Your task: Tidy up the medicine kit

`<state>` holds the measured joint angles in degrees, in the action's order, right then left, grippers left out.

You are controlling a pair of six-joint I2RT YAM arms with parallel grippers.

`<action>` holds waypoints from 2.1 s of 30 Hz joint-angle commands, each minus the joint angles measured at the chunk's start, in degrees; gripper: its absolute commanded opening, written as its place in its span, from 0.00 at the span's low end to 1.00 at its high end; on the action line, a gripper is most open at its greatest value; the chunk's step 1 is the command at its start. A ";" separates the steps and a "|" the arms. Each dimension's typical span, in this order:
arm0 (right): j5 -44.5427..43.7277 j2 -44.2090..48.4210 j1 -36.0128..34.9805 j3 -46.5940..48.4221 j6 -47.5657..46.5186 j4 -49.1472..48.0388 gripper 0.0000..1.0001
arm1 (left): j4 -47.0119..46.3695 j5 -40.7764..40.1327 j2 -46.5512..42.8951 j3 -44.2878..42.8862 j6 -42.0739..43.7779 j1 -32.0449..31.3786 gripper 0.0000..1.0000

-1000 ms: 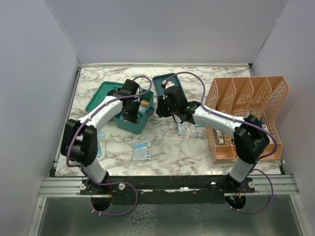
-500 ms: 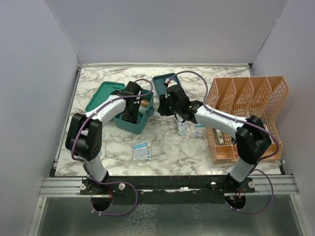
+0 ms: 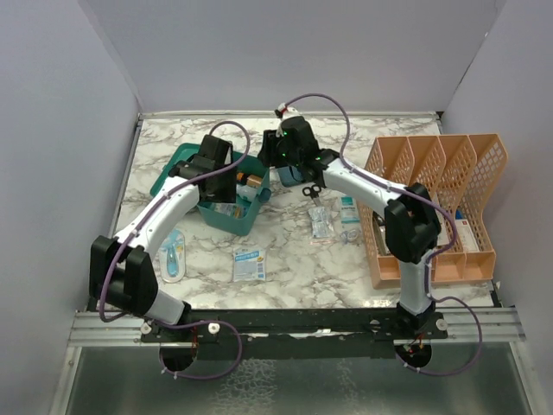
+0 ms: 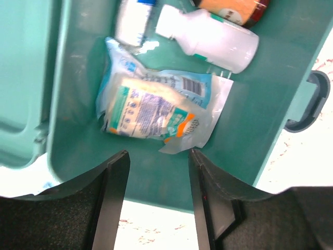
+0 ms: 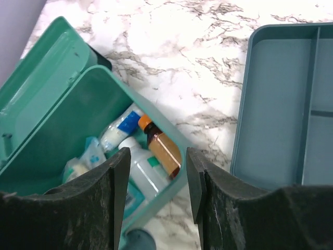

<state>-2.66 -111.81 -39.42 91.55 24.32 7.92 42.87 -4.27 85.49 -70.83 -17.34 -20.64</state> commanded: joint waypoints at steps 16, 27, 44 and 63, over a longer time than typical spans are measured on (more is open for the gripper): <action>1.73 -9.66 -0.13 10.29 -7.32 11.60 0.27 | -0.18 -8.40 -21.07 13.07 -20.68 3.55 0.70; 3.80 -4.25 -0.21 3.40 -2.22 15.32 0.12 | -6.93 -7.31 -19.15 16.60 -20.07 7.30 0.29; 12.11 3.25 -2.42 -10.48 9.84 9.84 0.18 | -15.00 -3.53 -10.61 14.67 -7.94 11.62 0.16; 27.12 7.22 -2.50 -16.89 6.99 4.06 0.44 | -20.64 3.89 -2.25 5.52 2.29 14.49 0.45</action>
<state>19.99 -105.56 -39.90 75.05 31.05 11.84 22.68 -3.88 84.29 -62.94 -14.83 -5.63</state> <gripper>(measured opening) 0.424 0.406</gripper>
